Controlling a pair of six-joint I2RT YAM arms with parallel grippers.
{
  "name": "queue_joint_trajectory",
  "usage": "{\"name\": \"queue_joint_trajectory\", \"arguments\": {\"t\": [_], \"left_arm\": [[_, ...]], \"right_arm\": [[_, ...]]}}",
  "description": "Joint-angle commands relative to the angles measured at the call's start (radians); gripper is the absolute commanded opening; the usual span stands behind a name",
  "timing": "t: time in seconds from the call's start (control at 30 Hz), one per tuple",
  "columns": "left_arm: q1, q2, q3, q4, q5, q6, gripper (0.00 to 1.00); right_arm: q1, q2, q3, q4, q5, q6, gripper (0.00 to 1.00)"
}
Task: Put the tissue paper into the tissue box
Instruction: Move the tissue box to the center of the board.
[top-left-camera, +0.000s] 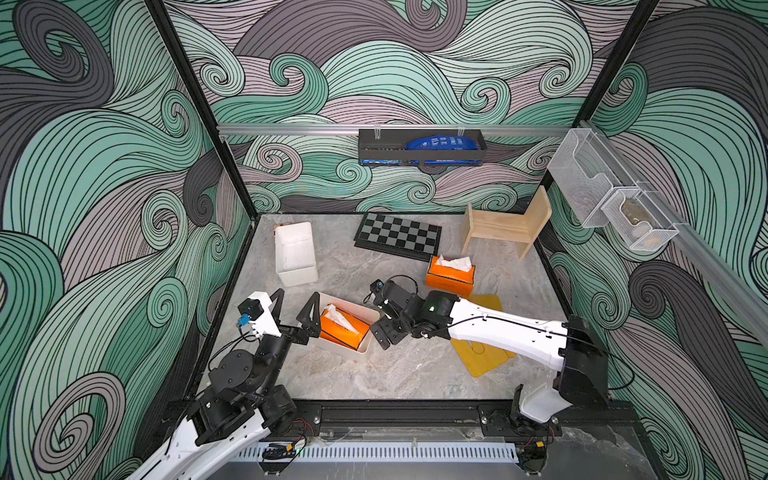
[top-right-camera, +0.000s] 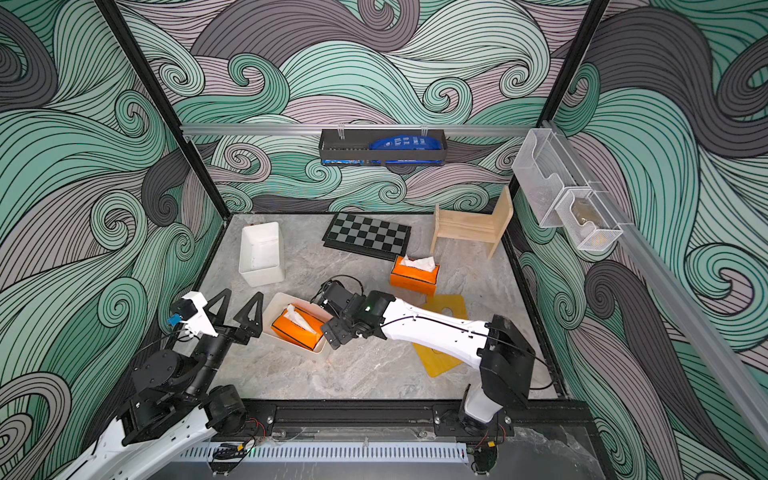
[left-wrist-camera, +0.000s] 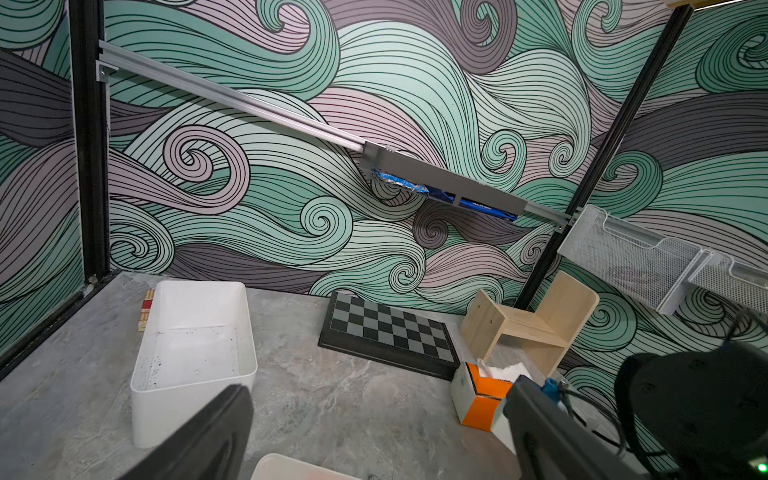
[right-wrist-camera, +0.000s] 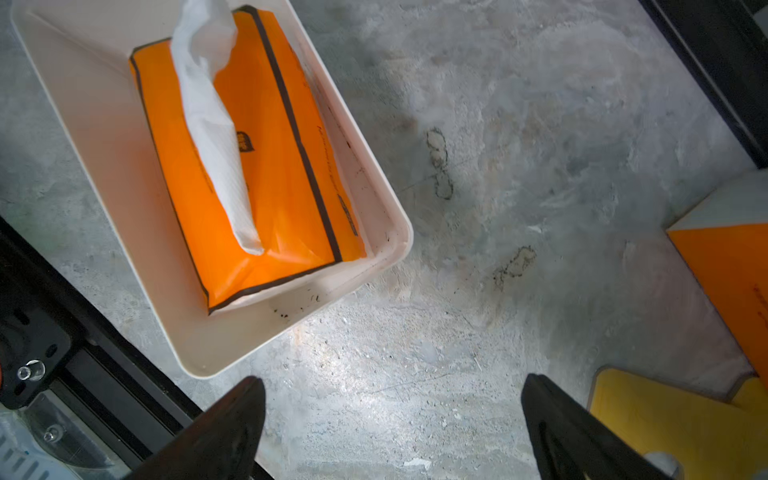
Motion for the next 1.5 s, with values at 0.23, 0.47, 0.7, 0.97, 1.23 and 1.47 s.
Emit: {"name": "queue_joint_trajectory", "arguments": {"t": [0.23, 0.47, 0.7, 0.97, 1.23, 1.47], "left_arm": [[0.01, 0.003, 0.003, -0.011, -0.017, -0.009, 0.99], [0.01, 0.002, 0.003, -0.013, -0.019, -0.007, 0.99], [0.01, 0.002, 0.003, -0.013, -0.018, -0.009, 0.99], [0.011, -0.001, 0.003, -0.014, -0.017, -0.01, 0.99], [0.011, -0.005, 0.002, -0.014, -0.017, -0.01, 0.99], [0.012, -0.005, 0.002, -0.013, -0.016, -0.008, 0.99]], "right_arm": [[-0.011, -0.125, -0.111, 0.227, 0.072, 0.38, 1.0], [-0.011, -0.051, -0.099, 0.226, 0.045, 0.589, 0.92], [-0.012, 0.046, -0.087, 0.226, 0.027, 0.654, 0.83], [-0.022, 0.198, -0.013, 0.224, -0.024, 0.618, 0.57], [-0.078, 0.229, -0.019, 0.223, -0.03, 0.611, 0.42], [-0.141, 0.208, -0.034, 0.223, -0.01, 0.589, 0.27]]}}
